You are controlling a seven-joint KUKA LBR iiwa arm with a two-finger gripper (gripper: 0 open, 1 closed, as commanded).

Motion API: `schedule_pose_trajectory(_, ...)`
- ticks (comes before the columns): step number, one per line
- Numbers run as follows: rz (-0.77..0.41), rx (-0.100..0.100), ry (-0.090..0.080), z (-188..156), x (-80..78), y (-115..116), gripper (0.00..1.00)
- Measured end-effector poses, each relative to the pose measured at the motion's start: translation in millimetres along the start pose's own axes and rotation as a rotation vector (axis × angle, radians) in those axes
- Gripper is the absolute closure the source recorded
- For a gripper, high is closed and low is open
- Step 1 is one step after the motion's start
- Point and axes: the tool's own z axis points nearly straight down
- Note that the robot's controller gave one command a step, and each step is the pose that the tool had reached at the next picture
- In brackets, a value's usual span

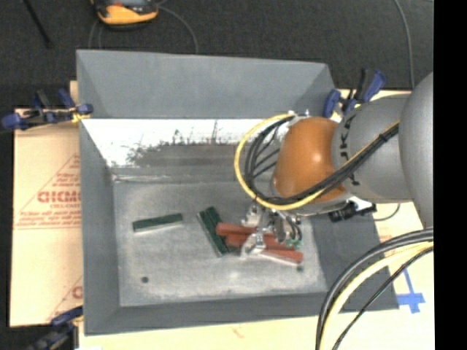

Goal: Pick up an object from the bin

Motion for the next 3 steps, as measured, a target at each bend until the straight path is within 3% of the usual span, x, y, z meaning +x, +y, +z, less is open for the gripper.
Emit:
schedule_pose_trajectory(2, 0.0, 0.0, -0.003, -4.5, 0.5, -0.1, 1.0)
schedule_pose_trajectory(3, 0.0, 0.0, -0.003, -22.7, 1.6, -0.3, 1.0)
